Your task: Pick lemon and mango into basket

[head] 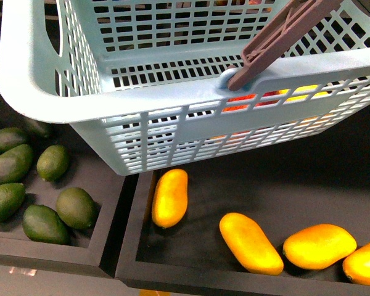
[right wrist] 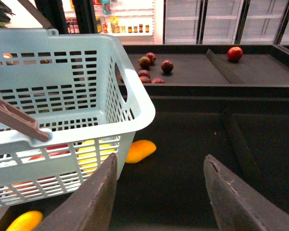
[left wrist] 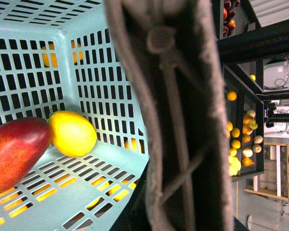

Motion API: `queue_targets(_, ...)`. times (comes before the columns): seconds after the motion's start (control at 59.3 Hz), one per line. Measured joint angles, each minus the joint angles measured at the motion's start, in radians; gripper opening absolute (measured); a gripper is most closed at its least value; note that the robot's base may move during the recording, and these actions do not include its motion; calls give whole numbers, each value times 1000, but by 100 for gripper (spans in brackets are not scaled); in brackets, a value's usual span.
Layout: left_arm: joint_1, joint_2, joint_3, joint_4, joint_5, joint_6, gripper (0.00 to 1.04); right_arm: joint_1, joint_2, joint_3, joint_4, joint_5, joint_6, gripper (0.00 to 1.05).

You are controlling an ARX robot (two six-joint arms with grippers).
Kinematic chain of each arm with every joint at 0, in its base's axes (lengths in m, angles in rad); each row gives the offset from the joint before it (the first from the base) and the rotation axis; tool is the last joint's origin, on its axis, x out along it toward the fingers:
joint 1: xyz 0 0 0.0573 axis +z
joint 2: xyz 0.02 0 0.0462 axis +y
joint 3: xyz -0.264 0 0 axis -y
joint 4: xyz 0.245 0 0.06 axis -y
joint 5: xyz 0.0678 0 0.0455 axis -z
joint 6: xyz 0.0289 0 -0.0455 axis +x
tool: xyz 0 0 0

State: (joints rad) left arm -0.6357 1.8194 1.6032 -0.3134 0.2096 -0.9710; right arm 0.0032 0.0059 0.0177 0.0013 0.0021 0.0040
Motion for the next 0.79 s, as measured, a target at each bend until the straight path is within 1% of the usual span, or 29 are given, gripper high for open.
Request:
queue_targets(0.084, 0, 0, 0, 0, 0, 0, 5, 0, 0, 0, 0, 0, 0, 94)
queue_targets(0.118, 0, 0, 0, 0, 0, 0, 5, 0, 0, 0, 0, 0, 0, 97)
queue_targets(0.186, 0, 0, 0, 0, 0, 0, 5, 0, 0, 0, 0, 0, 0, 96)
queue_targets(0.456, -11, 0, 0, 0, 0, 2, 5, 0, -1, 0, 0, 3, 0, 96)
queue_targets(0.54, -16, 0, 0, 0, 31, -12, 5, 0, -2, 0, -1, 2, 0, 96)
queue_targets(0.793, -6, 0, -2, 0, 1, -6, 5, 0, -4, 0, -2, 1, 0, 96)
